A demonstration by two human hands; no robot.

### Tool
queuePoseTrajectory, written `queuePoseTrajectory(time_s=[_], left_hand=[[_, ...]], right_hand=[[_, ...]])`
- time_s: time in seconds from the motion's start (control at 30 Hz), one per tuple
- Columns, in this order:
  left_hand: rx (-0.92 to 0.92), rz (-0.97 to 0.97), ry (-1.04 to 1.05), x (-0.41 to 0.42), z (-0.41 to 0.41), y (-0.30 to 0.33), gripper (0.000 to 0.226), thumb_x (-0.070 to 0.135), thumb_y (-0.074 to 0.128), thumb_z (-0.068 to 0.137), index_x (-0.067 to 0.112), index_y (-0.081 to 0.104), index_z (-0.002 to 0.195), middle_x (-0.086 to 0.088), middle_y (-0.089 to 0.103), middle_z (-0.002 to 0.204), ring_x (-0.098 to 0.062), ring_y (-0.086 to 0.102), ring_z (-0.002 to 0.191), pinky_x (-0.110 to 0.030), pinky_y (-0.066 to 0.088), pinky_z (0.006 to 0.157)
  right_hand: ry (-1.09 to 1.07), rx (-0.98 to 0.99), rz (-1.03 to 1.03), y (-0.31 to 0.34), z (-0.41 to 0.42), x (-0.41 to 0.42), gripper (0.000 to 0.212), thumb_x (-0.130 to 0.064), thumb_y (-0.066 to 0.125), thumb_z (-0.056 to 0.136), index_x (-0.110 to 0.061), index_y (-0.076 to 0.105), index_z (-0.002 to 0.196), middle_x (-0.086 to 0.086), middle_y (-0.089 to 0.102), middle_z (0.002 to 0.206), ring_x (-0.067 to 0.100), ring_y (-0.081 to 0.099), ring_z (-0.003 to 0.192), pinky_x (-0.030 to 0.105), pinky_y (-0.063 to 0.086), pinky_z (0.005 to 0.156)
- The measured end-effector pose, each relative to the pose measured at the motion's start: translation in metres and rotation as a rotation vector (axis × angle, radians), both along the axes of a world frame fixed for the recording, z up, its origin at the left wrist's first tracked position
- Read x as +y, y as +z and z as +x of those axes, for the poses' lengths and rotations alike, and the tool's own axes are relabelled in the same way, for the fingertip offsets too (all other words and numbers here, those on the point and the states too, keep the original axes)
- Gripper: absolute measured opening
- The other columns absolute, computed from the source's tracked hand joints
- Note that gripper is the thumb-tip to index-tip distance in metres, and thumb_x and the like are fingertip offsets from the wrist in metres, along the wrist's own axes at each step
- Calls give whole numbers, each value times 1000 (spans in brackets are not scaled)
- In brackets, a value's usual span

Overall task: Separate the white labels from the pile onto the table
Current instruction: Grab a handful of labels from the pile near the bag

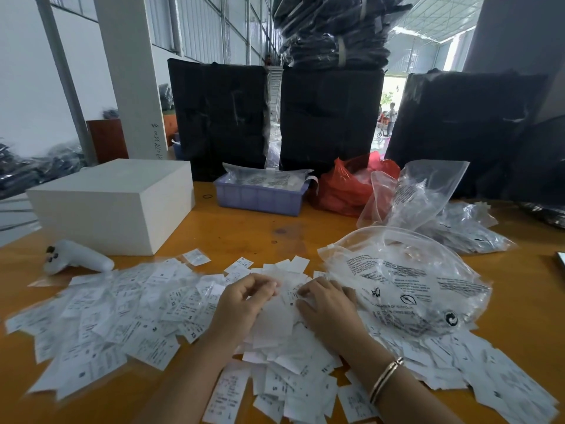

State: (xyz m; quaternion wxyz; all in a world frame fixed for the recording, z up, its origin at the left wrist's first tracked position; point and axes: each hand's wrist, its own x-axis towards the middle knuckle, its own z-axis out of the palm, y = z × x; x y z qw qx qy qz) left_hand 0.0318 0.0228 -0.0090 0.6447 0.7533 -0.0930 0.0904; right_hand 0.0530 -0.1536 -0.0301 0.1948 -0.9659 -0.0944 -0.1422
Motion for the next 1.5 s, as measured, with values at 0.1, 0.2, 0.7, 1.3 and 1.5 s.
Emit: queuePoseTrajectory(time_s=[0.1, 0.2, 0.7, 1.3, 1.5], left_hand=[[6, -12, 19, -1, 1, -3, 12, 17, 66, 87, 28, 70, 89, 14, 71, 79, -3, 66, 82, -14, 49, 68], [12, 2, 17, -2, 2, -2, 25, 17, 68, 86, 35, 61, 103, 11, 68, 76, -7, 64, 78, -16, 49, 71], [8, -62, 105, 0, 2, -2, 15, 17, 62, 90, 27, 71, 85, 8, 72, 85, -6, 66, 82, -18, 55, 71], [34, -55, 16, -3, 5, -4, 16, 16, 74, 80, 24, 65, 91, 7, 73, 79, -6, 70, 78, -13, 51, 65], [19, -52, -40, -3, 4, -4, 16, 12, 69, 85, 23, 65, 96, -3, 72, 81, -8, 70, 82, -16, 51, 71]], right_hand=[[61, -19, -105, -1, -3, 2, 43, -48, 34, 93, -33, 47, 131, -15, 48, 134, 9, 38, 126, 38, 17, 102], [81, -36, -145, 0, -4, 3, 44, -50, 32, 94, -32, 50, 130, -15, 50, 134, 8, 42, 124, 38, 13, 103], [19, -174, 334, 17, -12, -4, 13, -19, 59, 89, -23, 72, 92, -20, 55, 106, 8, 45, 110, 29, 21, 93], [249, 164, 1060, 34, -31, -5, 25, -21, 56, 92, -38, 74, 88, -30, 68, 93, -18, 58, 89, 0, 42, 69], [156, 198, 972, 32, -24, -2, 18, -20, 67, 86, -26, 74, 70, -9, 71, 73, 2, 62, 63, 13, 45, 55]])
